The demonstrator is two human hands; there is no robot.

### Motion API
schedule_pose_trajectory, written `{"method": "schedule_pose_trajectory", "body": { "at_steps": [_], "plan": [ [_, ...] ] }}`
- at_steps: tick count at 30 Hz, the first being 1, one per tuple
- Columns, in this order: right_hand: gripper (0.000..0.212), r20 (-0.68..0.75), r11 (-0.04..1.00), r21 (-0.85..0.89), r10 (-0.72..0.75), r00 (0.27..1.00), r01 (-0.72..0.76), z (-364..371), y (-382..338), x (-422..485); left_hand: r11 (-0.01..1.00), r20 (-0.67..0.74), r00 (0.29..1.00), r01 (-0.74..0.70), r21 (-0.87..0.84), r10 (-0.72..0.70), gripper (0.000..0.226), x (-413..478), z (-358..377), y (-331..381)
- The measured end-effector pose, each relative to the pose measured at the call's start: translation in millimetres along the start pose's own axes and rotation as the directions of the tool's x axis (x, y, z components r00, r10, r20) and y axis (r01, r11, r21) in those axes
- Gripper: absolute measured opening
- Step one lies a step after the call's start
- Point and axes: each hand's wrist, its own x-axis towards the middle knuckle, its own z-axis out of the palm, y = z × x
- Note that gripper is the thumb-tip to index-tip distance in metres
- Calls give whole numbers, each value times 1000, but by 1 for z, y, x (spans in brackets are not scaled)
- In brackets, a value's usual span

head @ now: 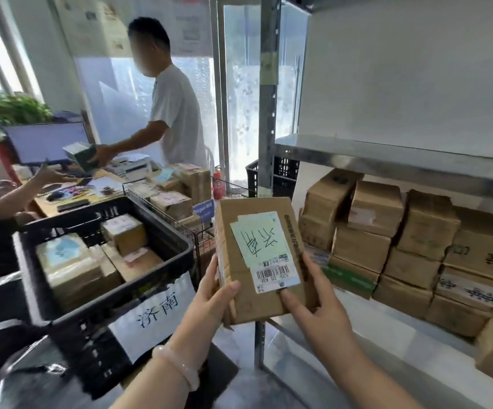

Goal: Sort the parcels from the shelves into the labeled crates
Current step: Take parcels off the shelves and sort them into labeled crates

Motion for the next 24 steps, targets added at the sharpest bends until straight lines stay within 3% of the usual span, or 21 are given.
{"method": "schedule_pose_trajectory", "body": {
  "at_steps": [12, 24],
  "plan": [
    [70, 257, 995, 80, -79, 963, 60, 76, 10, 108, 998, -258, 966, -20, -60, 4, 104, 62, -73, 16],
    [69, 427, 976, 205, -160, 890, 77, 112, 24, 243, 996, -416, 909, -64, -67, 31, 101, 159, -93, 35]
  ]
}}
